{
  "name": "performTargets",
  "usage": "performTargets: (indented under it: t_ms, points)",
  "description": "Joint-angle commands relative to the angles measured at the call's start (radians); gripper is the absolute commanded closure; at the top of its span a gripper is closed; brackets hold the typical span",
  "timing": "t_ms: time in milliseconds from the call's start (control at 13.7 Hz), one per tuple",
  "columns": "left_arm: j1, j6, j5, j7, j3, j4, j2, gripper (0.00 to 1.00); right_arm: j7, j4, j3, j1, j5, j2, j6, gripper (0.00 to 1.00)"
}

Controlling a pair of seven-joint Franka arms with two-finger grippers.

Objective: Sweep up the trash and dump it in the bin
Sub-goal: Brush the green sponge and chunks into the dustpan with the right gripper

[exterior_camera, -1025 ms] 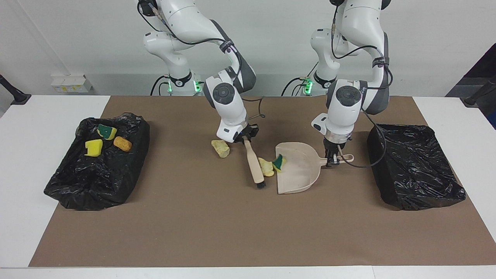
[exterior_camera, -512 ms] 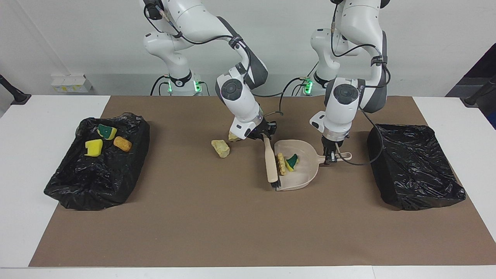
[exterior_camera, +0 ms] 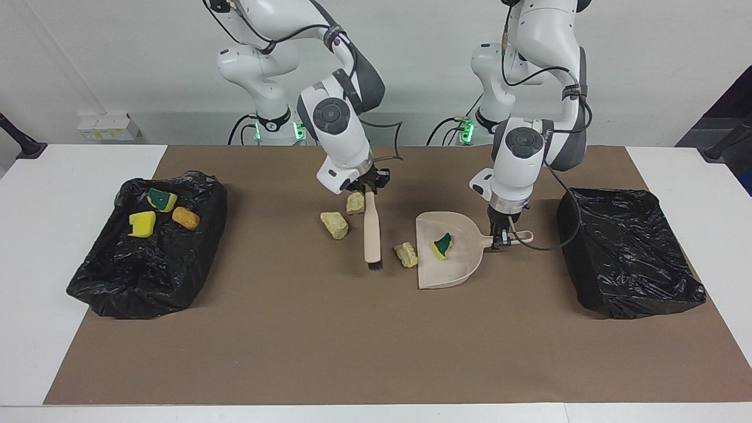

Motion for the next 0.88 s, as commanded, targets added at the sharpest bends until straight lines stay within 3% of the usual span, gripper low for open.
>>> performTargets:
  t_ms: [0,512,659,805]
  points:
    - [-0.01,0.026,0.015,-0.01,0.008,-0.056,-0.027,1.0,0.093,-0.073,0.006,-0.027,-0.079,-0.08,-0.094,1.0]
    - [-0.007,0.029,0.015,-0.011,0.008,-0.054,-0.027,1.0,0.254,-0.511,0.017,0.034,-0.101,-0.378,-0.037,1.0]
    - [-0.005,0.029,0.015,-0.011,0.008,-0.054,-0.027,1.0,0.352,-0.581,0.019,0.084,-0.085,-0.387,0.021,1.0]
    - [-0.005,0.029,0.015,-0.013,0.008,-0.056,-0.027,1.0,0.42,-0.587,0.019,0.107,-0.075,-0.313,0.141,1.0]
